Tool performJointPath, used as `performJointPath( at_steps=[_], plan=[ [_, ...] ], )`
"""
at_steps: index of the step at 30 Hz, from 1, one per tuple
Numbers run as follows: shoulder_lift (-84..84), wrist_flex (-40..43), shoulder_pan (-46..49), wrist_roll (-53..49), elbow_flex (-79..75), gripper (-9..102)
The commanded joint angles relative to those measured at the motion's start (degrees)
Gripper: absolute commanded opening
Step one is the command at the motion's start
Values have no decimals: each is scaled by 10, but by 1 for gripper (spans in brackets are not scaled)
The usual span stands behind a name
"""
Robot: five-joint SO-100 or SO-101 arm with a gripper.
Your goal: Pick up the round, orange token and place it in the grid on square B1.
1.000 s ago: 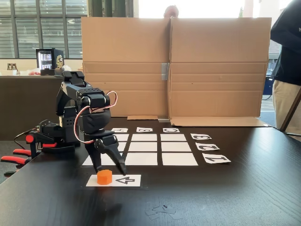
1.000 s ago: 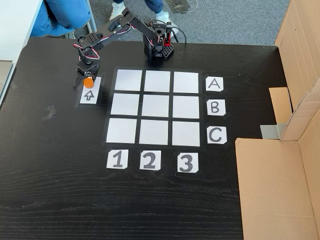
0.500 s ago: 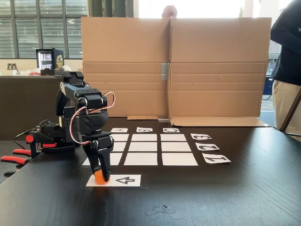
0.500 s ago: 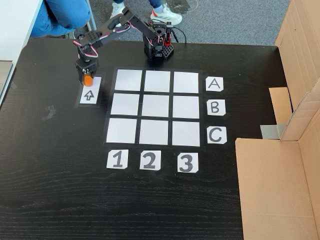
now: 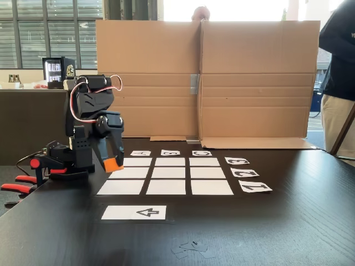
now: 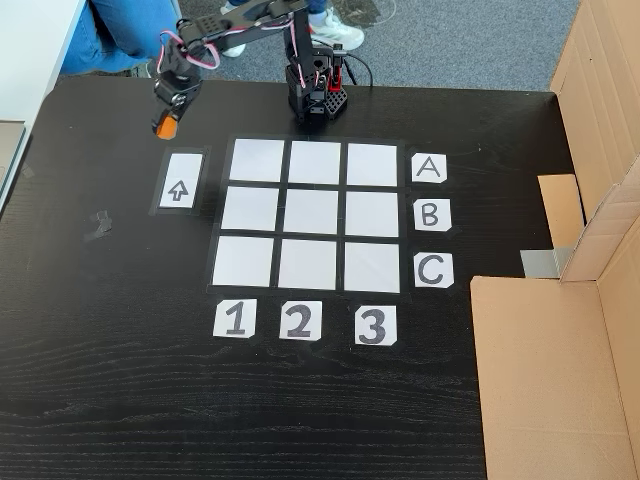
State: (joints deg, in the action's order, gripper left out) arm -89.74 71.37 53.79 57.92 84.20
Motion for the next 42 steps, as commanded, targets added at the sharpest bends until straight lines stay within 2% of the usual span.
performJointPath(
  at_steps=[1, 9, 19, 25, 33, 42],
  plan=[
    [-98, -5, -31, -38, 40, -1],
    [-196, -4, -127, -81, 114, -1],
    [-160, -4, -259, -76, 146, -1],
    [-103, -27, -282, -60, 128, -1],
    [1, -27, -288, -45, 60, -1],
    [80, -20, -337, -27, 40, -1]
  ],
)
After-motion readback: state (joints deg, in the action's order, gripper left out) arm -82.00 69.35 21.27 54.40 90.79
